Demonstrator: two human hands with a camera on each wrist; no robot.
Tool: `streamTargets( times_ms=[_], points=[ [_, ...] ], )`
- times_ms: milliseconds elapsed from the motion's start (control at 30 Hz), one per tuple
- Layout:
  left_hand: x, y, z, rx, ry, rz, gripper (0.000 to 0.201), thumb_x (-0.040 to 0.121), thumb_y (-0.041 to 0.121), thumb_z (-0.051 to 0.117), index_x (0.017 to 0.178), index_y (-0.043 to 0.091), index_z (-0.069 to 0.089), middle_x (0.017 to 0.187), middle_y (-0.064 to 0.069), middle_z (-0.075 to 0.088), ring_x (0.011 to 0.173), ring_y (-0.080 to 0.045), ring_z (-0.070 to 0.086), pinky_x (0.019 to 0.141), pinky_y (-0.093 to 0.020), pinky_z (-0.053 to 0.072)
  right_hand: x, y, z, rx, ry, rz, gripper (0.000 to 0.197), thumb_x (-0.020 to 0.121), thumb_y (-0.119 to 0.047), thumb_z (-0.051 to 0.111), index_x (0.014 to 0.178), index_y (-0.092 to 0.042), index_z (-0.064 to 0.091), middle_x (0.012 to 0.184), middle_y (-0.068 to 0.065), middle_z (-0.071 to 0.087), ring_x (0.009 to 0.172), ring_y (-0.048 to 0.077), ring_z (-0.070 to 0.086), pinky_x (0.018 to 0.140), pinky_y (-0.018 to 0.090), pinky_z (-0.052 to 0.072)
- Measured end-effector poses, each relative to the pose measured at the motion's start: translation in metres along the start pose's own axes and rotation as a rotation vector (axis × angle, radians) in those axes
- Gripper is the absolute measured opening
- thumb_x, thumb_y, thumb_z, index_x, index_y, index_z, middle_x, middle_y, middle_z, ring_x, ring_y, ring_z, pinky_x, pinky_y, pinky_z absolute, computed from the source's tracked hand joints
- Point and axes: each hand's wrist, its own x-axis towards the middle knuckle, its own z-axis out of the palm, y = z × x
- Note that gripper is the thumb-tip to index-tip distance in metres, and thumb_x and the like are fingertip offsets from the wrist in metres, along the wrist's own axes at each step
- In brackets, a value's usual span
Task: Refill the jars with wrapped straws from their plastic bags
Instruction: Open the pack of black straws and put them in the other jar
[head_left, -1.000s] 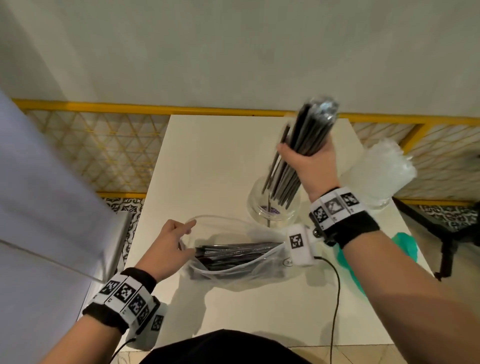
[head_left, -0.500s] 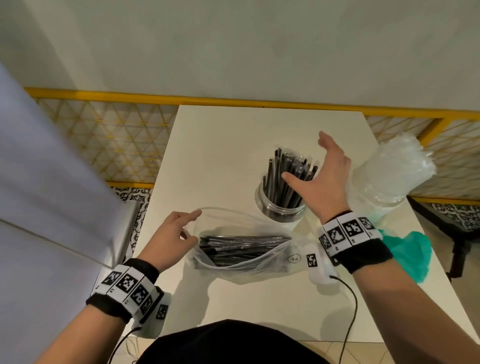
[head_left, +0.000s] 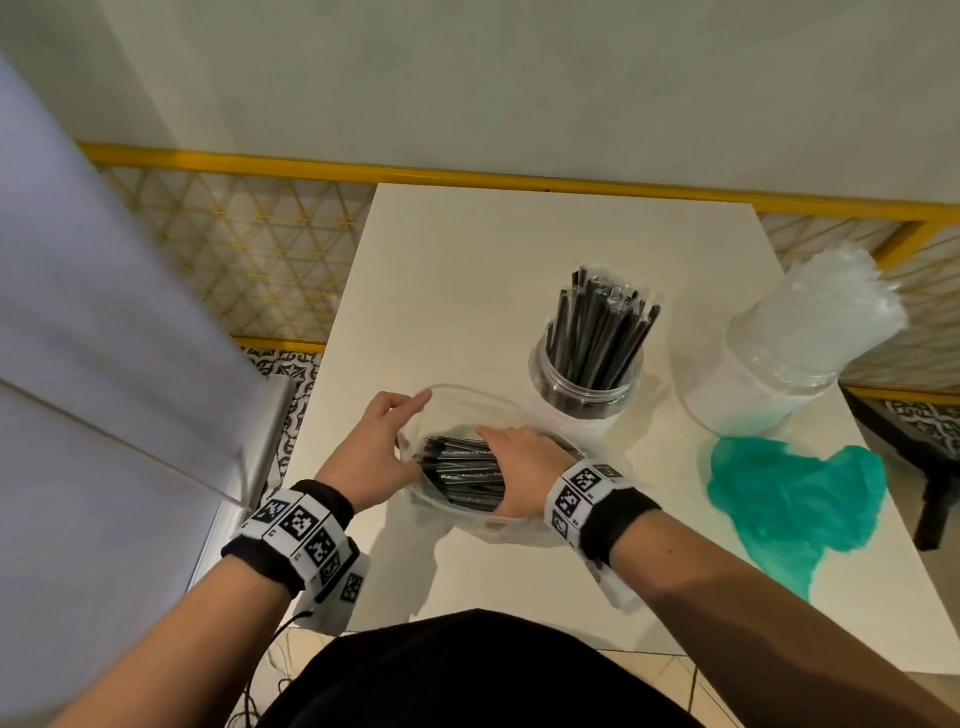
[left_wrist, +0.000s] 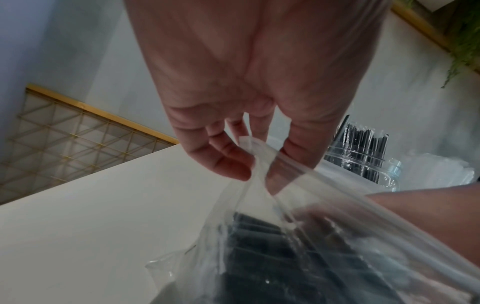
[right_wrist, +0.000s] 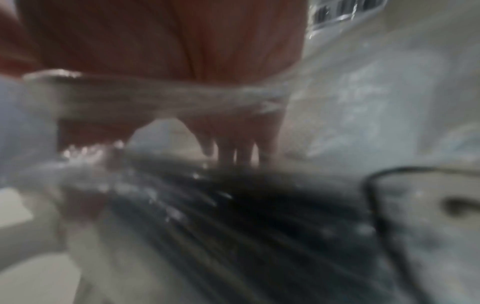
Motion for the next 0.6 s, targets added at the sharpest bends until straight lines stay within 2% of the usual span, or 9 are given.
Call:
streamTargets(
  times_ms=[33,100,167,267,333,467,600],
  points=[
    [-0.001,-0.001,0.0,0.002,0.0,0.0,0.081,0.076,0.006,0.069,0.145,0.03,0.033,0.121,0.008,0.037,0.09,-0.004,0.049,0.082,-0.015,0.043,0.002,0.001,0.005,-0.032,0.013,0.002,0.097,0.069,-0.048,0.077,0.146,-0.022,0.026,0.137,0.006,0.05,0.125,0.028,0.047,0.108,0.04,0.035],
    [-0.003,-0.001,0.0,0.001,0.004,0.005,0.08,0.076,0.006,0.067,0.145,0.031,0.033,0.122,0.007,0.037,0.093,-0.001,0.049,0.082,-0.021,0.047,0.007,0.003,0.011,-0.044,0.031,0.029,0.091,0.072,-0.035,0.076,0.147,-0.021,0.026,0.135,0.008,0.048,0.124,0.028,0.047,0.106,0.038,0.036],
    [-0.005,-0.001,0.0,-0.013,0.007,0.008,0.08,0.076,0.005,0.066,0.145,0.03,0.034,0.121,0.009,0.037,0.094,-0.001,0.05,0.08,-0.02,0.046,0.011,0.006,0.015,-0.013,0.021,0.065,0.09,0.071,-0.025,0.077,0.147,-0.019,0.028,0.135,0.008,0.045,0.125,0.027,0.045,0.107,0.037,0.037],
    [-0.008,-0.002,-0.001,-0.03,0.003,0.012,0.08,0.075,0.003,0.065,0.145,0.03,0.035,0.121,0.008,0.037,0.093,-0.003,0.05,0.077,-0.016,0.043,0.013,0.004,0.019,-0.03,0.013,0.091,0.081,0.071,-0.022,0.076,0.142,-0.019,0.036,0.131,0.007,0.045,0.122,0.026,0.046,0.106,0.036,0.038],
    [-0.01,-0.001,-0.002,-0.039,0.007,0.011,0.081,0.075,0.003,0.066,0.145,0.029,0.035,0.121,0.008,0.038,0.093,-0.004,0.051,0.076,-0.016,0.043,0.014,0.001,0.021,0.002,0.031,0.094,0.065,0.073,-0.02,0.074,0.132,-0.018,0.047,0.123,0.006,0.051,0.115,0.024,0.05,0.1,0.033,0.041],
    [-0.011,0.001,-0.01,-0.031,0.027,0.015,0.08,0.076,0.005,0.067,0.145,0.03,0.034,0.123,0.006,0.038,0.092,0.0,0.049,0.08,-0.017,0.04,0.01,-0.002,0.01,0.119,0.044,0.101,0.03,0.073,-0.02,0.073,0.101,-0.018,0.06,0.096,0.003,0.065,0.087,0.024,0.062,0.077,0.031,0.051],
    [-0.01,0.001,-0.018,0.005,0.054,0.01,0.079,0.076,-0.001,0.062,0.143,0.03,0.036,0.122,0.008,0.038,0.092,0.001,0.048,0.082,-0.02,0.043,0.001,-0.001,-0.014,0.289,0.065,0.063,0.032,0.07,-0.016,0.071,0.098,-0.02,0.056,0.092,0.001,0.064,0.082,0.02,0.061,0.072,0.03,0.051]
  ],
)
